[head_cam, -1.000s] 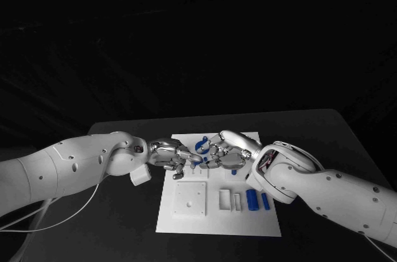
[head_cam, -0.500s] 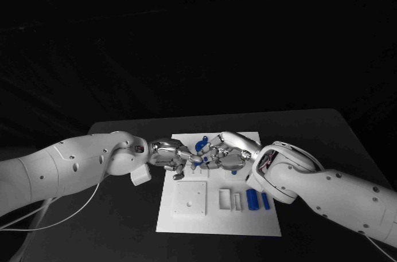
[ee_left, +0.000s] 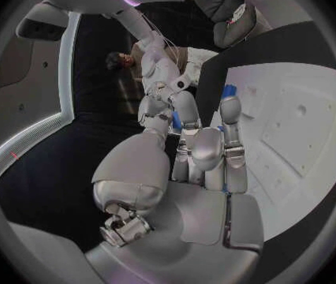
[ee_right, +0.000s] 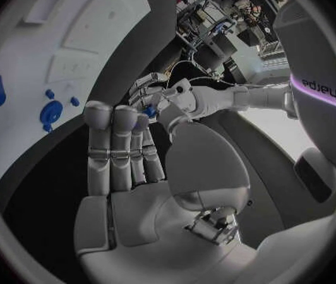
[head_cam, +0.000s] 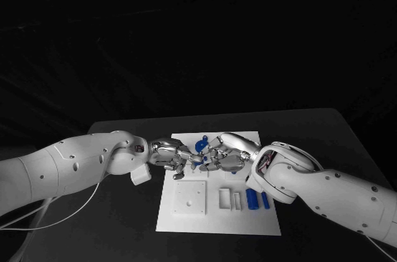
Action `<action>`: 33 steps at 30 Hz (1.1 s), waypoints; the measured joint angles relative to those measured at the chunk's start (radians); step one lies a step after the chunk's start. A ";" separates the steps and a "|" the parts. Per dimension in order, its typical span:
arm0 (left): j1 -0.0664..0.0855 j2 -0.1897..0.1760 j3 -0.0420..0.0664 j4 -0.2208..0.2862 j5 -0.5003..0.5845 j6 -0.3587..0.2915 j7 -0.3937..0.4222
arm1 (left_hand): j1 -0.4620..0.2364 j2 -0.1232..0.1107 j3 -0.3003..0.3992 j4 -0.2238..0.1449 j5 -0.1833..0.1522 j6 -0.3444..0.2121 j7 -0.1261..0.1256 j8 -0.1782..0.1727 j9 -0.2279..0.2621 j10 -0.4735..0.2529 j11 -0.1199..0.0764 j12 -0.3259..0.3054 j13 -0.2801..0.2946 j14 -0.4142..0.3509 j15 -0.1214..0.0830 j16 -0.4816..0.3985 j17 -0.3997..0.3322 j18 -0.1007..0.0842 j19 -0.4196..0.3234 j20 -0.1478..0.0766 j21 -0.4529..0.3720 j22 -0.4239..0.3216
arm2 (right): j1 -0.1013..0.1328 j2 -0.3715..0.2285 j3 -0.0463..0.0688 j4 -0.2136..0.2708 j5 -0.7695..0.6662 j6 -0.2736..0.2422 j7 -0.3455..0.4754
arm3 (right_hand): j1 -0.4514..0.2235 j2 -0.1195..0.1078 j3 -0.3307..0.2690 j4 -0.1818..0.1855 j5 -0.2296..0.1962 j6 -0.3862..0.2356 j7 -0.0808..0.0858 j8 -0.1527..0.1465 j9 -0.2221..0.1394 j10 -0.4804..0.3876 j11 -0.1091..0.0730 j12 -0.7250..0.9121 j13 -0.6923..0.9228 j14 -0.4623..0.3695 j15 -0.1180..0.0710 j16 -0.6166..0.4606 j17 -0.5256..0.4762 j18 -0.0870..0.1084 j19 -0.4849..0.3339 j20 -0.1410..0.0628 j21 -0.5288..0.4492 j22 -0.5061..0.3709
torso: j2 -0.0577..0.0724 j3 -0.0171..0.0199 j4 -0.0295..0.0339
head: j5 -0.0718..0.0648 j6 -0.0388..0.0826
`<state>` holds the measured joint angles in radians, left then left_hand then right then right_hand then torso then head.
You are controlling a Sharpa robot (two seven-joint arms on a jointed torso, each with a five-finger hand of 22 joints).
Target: Assemble the parts on the task board
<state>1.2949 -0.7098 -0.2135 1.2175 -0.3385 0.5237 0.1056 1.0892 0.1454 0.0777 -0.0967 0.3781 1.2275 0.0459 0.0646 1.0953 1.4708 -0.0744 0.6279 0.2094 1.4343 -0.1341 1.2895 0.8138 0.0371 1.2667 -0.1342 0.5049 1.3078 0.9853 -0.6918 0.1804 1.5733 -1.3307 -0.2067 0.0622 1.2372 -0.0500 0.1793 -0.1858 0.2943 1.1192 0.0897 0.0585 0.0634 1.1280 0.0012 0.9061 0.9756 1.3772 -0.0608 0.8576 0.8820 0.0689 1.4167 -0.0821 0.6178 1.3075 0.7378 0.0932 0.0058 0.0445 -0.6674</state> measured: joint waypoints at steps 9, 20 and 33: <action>0.000 0.001 0.000 -0.001 -0.001 0.004 -0.004 | 0.000 0.000 0.000 0.000 -0.004 0.000 0.000 0.000 0.000 0.002 0.002 0.000 0.000 0.000 0.000 0.000 0.002 0.000 0.000 0.000 0.000 0.000 | 0.000 0.000 -0.001 -0.002 0.003 -0.005 0.002 | -0.010 0.024 0.009 0.012 -0.015 0.061 -0.022 0.000 0.002 0.016 -0.016 0.012 0.012 0.003 -0.011 0.000 0.004 0.000 0.010 -0.010 0.031 0.000 | 0.000 0.0001 0.0001 | 0.000 -0.001; 0.000 0.004 0.000 -0.003 -0.001 0.005 -0.007 | 0.000 0.000 0.002 0.002 -0.008 0.001 0.000 -0.002 -0.001 0.004 0.004 0.000 0.000 0.000 0.001 0.000 0.002 0.000 0.000 0.000 0.000 0.000 | -0.001 -0.001 -0.002 -0.004 0.007 -0.013 0.003 | -0.014 0.028 0.020 0.016 -0.023 0.095 -0.033 0.000 0.002 0.025 -0.025 0.023 0.025 0.007 -0.014 0.004 0.009 0.000 0.014 -0.014 0.052 0.000 | 0.000 0.0003 -0.0003 | 0.001 -0.002; 0.000 0.001 -0.001 0.001 0.024 -0.002 -0.012 | 0.003 0.004 -0.027 0.038 -0.291 0.071 -0.036 -0.002 -0.125 0.007 0.007 -0.033 -0.008 -0.012 -0.008 -0.023 -0.028 -0.015 -0.007 -0.008 -0.013 0.000 | -0.001 0.003 -0.003 -0.008 -0.011 -0.018 0.001 | -0.011 0.037 0.021 0.015 -0.043 0.107 -0.036 0.001 0.003 0.029 -0.029 0.023 0.024 0.011 -0.018 0.004 0.013 0.000 0.014 -0.014 0.058 0.000 | 0.000 0.0000 0.0000 | -0.001 -0.002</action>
<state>1.2949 -0.7090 -0.2143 1.2187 -0.3148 0.5220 0.0936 1.0927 0.1495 0.0510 -0.0584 0.0867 1.2983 0.0102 0.0628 0.9702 1.4782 -0.0672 0.5949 0.2013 1.4226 -0.1419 1.2661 0.7861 0.0220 1.2601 -0.1421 0.4914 1.3075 0.9845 -0.6891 0.1777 1.5657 -1.3415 -0.2250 0.0631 1.2264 -0.0126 0.2002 -0.1710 0.2516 1.2266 0.0538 0.0599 0.0659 1.1572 -0.0274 0.9291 0.9999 1.3881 -0.0787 0.8614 0.8952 0.0688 1.4311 -0.0964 0.6758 1.3073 0.7377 0.0932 0.0058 0.0437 -0.6696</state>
